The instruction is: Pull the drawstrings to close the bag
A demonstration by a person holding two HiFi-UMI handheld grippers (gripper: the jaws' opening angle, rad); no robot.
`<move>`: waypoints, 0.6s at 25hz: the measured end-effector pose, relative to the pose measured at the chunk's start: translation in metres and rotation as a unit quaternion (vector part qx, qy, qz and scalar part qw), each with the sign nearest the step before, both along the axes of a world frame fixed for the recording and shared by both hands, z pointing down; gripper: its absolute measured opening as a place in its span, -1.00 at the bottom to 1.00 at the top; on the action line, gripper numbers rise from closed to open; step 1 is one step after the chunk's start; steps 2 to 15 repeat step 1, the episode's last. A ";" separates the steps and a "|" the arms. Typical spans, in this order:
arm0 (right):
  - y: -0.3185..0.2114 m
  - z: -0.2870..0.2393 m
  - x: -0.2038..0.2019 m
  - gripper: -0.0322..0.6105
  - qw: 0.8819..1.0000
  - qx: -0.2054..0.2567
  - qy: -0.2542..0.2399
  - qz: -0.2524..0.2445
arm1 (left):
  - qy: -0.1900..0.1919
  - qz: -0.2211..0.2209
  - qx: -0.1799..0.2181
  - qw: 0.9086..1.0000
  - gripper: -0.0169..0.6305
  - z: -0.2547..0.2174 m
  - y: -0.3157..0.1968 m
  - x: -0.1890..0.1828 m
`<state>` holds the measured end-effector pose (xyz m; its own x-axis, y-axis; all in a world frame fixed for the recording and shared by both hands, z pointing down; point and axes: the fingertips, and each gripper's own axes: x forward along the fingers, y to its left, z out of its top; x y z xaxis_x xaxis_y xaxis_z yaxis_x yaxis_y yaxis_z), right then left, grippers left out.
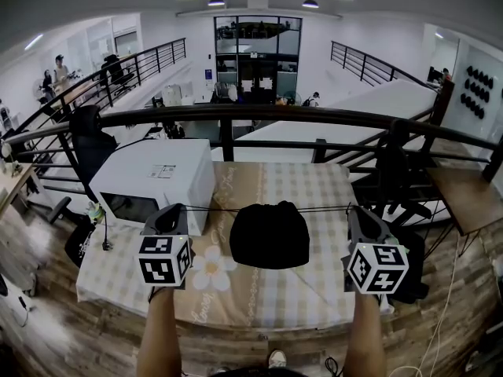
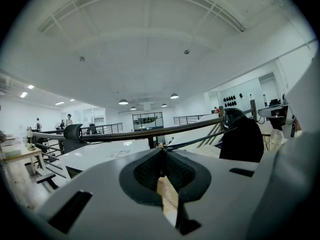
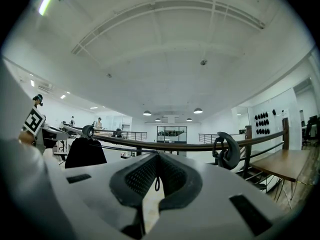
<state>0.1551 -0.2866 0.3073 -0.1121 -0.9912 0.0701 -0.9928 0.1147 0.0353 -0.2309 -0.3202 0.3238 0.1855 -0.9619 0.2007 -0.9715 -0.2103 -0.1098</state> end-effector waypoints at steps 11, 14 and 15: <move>0.000 0.000 0.000 -0.83 1.000 0.000 0.000 0.000 | 0.000 0.000 0.000 1.000 -0.87 0.000 0.000 0.000; 0.000 0.000 0.000 -0.83 1.000 0.000 0.000 0.000 | 0.000 0.000 0.000 1.000 -0.87 0.000 0.000 0.000; 0.000 0.000 0.000 -0.83 1.000 0.000 0.000 0.000 | 0.000 0.000 0.000 1.000 -0.87 0.000 0.000 0.000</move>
